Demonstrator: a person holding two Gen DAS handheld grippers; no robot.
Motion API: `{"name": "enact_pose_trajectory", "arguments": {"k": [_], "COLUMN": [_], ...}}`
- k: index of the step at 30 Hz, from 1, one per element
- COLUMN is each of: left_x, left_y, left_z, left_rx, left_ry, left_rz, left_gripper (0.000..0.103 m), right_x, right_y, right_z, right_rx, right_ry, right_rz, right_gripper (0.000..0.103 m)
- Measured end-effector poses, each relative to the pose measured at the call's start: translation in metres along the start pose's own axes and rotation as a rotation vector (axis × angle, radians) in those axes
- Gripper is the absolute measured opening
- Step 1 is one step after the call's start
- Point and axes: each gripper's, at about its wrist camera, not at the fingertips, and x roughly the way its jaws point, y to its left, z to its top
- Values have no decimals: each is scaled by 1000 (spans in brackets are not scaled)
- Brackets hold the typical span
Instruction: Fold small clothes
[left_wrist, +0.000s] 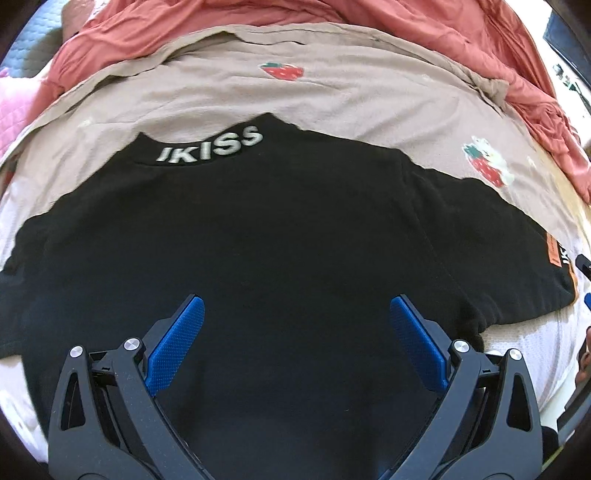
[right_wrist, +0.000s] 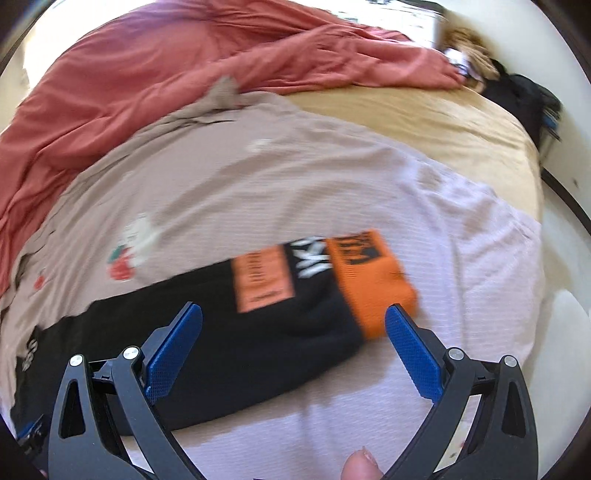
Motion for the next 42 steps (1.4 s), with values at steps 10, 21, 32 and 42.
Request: {"name": "enact_pose_trajectory", "arguments": {"k": [10,21,32,42], "left_x": [24,27,-2,-46], "left_y": [-24,-26,5,82], "left_z": [-15,-16,-12,-26], "left_rx": [89,83,-3,-166], "left_ry": [-2,-23,-66,-124], "left_rz": [40,54,32,61], "left_gripper": [95,95,95,95], "right_x": [33,35,-30,-87], "right_y": [-32,-22,28,163], "right_z": [11,13,17,-20], "right_rx": [39,-25,-82,-318], "right_ry": [53,40,-142,-139], "right_rz": [-82,15,354,645], "right_gripper": [98,28,26,18]}}
